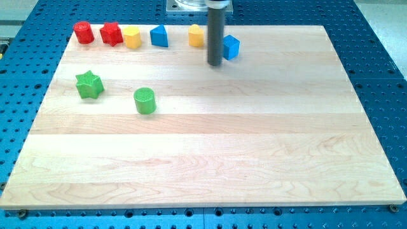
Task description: Place the blue blocks and heart in a horizontal line
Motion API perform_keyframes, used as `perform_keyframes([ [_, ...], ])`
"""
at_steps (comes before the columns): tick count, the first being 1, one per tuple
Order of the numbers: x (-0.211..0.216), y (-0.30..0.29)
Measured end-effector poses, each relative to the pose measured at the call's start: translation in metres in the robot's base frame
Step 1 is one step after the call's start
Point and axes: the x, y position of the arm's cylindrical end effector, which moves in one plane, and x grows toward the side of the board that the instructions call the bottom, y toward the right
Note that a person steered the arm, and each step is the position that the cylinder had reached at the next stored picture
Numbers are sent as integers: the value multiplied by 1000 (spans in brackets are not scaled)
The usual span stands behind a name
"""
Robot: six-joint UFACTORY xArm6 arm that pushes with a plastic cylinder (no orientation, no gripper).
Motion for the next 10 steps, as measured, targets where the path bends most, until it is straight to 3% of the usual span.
perform_keyframes([
  [1,-21,37],
  [2,-40,12],
  [3,-5,-5],
  [4,-8,-24],
  [6,-43,38],
  [7,11,2],
  [9,-56,17],
  [10,-29,18],
])
